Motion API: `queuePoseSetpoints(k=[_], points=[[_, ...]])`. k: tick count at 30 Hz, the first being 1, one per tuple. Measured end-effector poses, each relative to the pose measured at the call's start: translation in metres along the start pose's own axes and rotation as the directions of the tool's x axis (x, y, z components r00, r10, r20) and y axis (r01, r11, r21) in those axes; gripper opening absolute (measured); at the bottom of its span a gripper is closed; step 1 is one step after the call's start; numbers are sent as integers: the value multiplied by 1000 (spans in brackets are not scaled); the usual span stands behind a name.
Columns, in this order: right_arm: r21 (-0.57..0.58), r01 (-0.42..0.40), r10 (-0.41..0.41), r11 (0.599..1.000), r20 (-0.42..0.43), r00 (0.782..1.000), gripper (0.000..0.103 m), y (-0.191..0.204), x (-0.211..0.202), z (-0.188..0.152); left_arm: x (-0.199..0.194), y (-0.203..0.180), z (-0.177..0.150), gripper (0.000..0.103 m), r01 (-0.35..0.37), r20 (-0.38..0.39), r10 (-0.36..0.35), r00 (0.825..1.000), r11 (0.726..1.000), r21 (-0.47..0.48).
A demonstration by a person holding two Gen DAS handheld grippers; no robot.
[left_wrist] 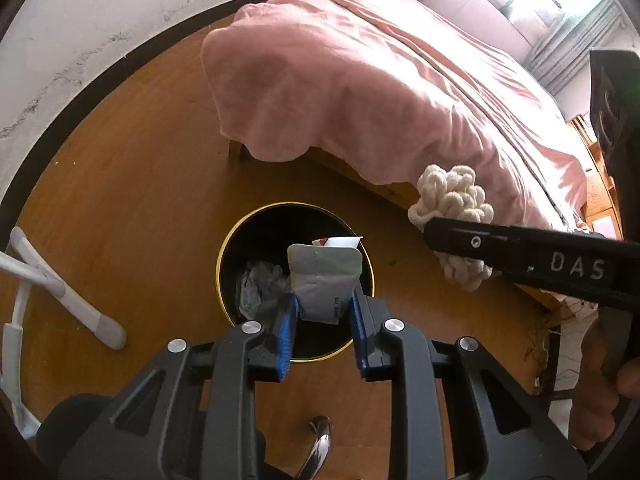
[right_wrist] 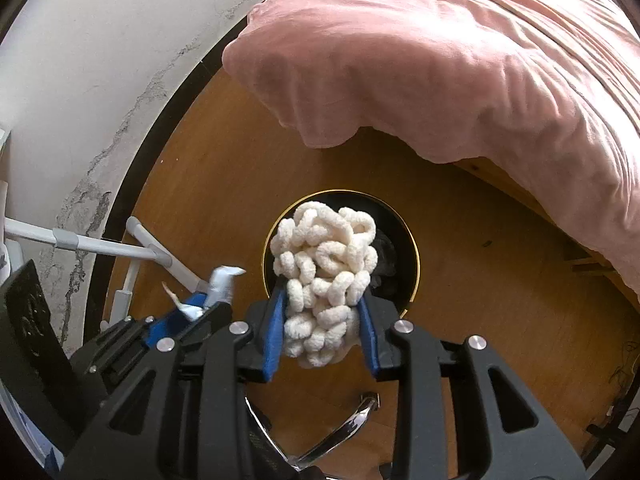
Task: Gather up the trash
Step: 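Carry both items over the bin and open both tools, then swing both tools back toward the desk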
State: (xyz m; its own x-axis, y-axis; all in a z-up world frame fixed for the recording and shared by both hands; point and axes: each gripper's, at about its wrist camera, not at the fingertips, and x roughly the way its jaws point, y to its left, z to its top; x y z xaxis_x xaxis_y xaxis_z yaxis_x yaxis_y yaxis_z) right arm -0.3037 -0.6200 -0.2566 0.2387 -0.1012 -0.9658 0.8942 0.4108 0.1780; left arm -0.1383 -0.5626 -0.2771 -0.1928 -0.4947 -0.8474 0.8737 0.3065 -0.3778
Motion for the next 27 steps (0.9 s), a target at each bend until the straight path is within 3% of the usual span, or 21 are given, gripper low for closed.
queuePoseSetpoints(k=[4,6,9,21,27], points=[[11,-4,4,1000,10,1000,33,-1,1,5,2,3,3,26,11,-6,-11,1000,1000,-16],[14,-8,8,1000,12,1000,34,-1,1,5,1,4,3,47,12,-7,-12,1000,1000,-18],[19,-8,8,1000,19,1000,41,0,1,5,-2,2,4,62,12,18,-12,1000,1000,-10],[22,4,-6,1000,86,996,65,2,-14,7,-25,-2,3,82,-45,70,44,997,999,11],[-68,46,-31,997,210,977,70,30,-51,1,-90,-5,-6,89,-105,132,97,986,993,48]])
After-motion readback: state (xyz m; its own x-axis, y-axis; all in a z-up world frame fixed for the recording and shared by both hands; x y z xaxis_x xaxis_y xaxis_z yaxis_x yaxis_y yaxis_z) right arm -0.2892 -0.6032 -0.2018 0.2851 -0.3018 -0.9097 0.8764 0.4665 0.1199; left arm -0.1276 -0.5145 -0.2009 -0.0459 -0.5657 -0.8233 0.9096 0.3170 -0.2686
